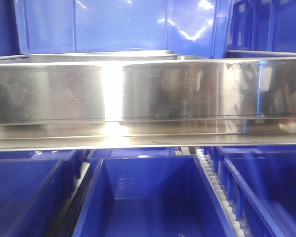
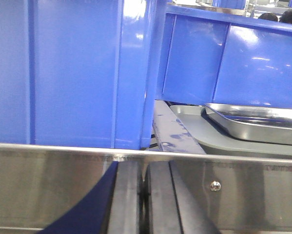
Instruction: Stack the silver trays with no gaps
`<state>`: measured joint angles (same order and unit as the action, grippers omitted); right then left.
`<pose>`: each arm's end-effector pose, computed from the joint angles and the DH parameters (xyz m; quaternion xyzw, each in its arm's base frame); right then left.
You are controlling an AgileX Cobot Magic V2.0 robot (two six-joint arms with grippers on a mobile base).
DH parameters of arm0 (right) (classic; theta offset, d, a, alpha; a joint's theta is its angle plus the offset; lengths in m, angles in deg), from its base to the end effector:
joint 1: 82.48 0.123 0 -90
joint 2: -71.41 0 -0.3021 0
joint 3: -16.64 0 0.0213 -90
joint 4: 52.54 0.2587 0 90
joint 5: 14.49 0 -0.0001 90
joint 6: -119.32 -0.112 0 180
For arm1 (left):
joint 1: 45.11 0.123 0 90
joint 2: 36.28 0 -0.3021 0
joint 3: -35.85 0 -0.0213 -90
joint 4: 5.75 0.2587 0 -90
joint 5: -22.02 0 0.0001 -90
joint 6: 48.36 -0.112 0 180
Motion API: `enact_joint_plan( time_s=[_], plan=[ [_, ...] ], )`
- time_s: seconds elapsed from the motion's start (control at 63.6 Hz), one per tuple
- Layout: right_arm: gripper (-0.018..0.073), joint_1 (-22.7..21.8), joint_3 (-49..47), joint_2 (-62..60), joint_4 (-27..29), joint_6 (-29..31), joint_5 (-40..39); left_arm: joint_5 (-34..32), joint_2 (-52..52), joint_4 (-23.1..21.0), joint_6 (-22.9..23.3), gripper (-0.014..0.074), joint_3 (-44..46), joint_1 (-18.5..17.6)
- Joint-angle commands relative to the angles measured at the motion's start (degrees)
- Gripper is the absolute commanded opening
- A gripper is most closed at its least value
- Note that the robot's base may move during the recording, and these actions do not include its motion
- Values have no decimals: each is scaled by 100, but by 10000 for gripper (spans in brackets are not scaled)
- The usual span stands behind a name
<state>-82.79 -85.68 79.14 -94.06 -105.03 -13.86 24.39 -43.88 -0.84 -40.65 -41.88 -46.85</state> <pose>0.0685 -0.0013 0.2135 0.0213 0.6809 0.0136 0.7319 0.0686 -0.0017 0.2097 -0.0077 0.6927 -0.0274 0.7207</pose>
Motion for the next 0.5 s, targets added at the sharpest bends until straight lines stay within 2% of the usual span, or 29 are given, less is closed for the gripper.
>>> enact_joint_plan(
  time_s=[0.0, 0.063, 0.173, 0.22, 0.315, 0.362, 0.488],
  plan=[
    [-78, -10, -2, -39, -30, 36, -223, -88, 26, -31, 47, 4, 6, 8],
    [-78, -10, -2, -39, 405, 306, -204, -88, 26, -31, 47, 4, 6, 8],
    [-78, -10, -2, -39, 2051, 1946, -154, -88, 26, -31, 47, 4, 6, 8],
    [-78, -10, -2, -39, 2981, 2884, -154, -88, 26, -31, 47, 4, 6, 8],
    [-78, -10, -2, -39, 4321, 3977, -154, -88, 26, -31, 47, 4, 6, 8],
    [-78, -10, -2, -39, 4571, 4200, -154, -88, 26, -31, 47, 4, 6, 8],
    [-78, -10, -2, -39, 4520, 4201, -272, -88, 26, -31, 47, 4, 6, 8]
  ],
)
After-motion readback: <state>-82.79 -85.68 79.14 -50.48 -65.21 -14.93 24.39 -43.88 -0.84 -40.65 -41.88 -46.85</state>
